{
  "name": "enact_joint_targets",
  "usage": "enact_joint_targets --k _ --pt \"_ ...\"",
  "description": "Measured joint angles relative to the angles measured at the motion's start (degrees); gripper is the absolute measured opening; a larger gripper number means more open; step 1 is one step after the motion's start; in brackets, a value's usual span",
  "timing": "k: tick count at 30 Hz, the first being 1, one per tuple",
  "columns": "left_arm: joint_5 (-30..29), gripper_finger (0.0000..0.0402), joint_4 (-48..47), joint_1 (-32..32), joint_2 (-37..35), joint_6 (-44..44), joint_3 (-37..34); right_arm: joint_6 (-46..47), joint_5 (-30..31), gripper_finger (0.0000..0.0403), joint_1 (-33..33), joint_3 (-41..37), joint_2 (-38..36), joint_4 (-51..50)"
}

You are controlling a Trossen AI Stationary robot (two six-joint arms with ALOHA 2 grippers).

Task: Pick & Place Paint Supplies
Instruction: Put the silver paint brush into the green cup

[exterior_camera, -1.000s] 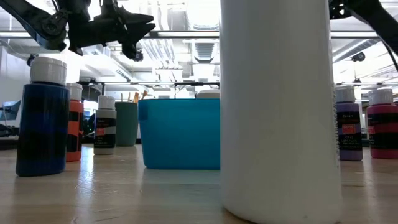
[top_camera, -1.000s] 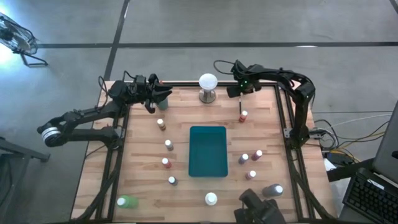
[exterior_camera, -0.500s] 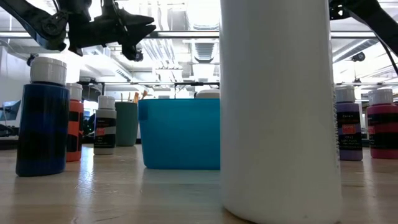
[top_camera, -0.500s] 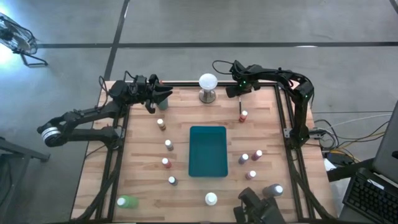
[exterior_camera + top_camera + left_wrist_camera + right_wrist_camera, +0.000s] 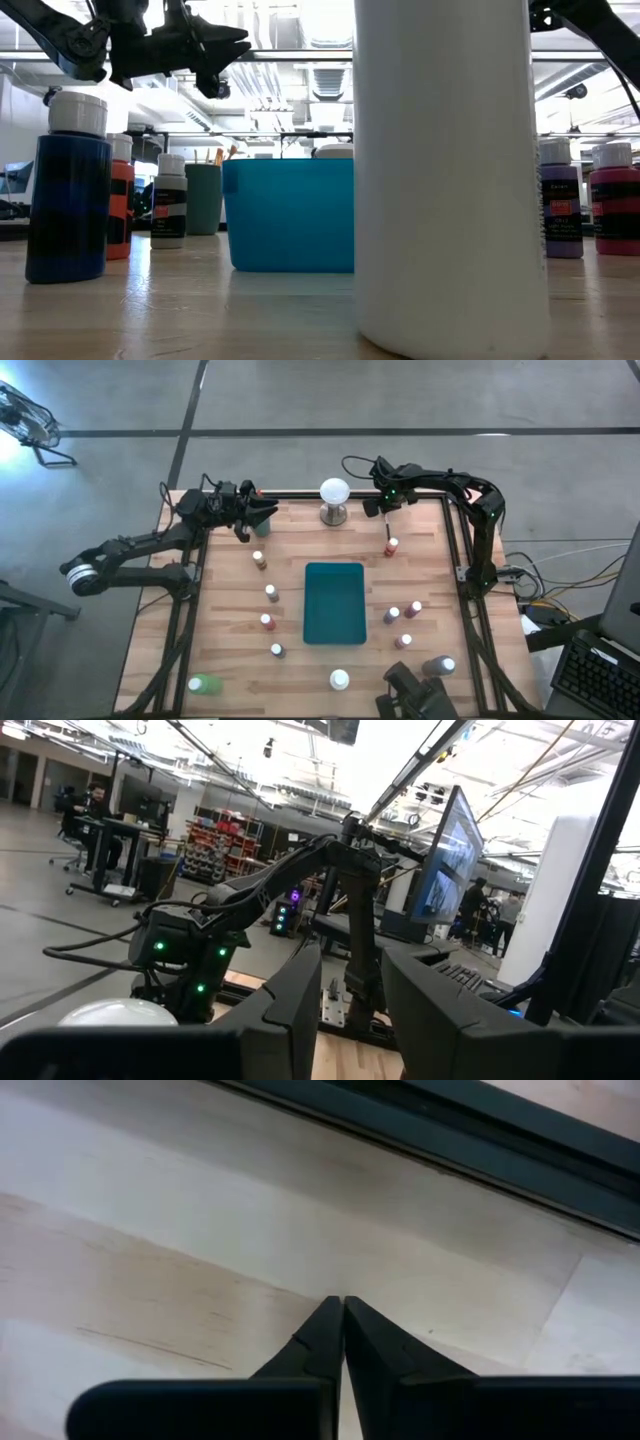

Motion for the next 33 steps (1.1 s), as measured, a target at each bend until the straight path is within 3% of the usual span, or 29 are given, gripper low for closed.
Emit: enact_joint_targets --k 12,23,33 --pt "0.0 0.0115 -0.2 0.0 0.0 -0.3 0.0 -3.5 0.0 0.0008 0.0 1.9 -1.6 -4.4" --pt "0.0 0.0115 -4.2 0.0 0.0 -0.3 0.0 -7.9 0.1 0.0008 1.5 2.2 -15.6 -3.4" --pt "-0.8 0.0115 -5.6 -0.5 0.0 -0.6 0.0 -11.3 0.0 0.0008 8.6 2.2 -33.3 -1.4"
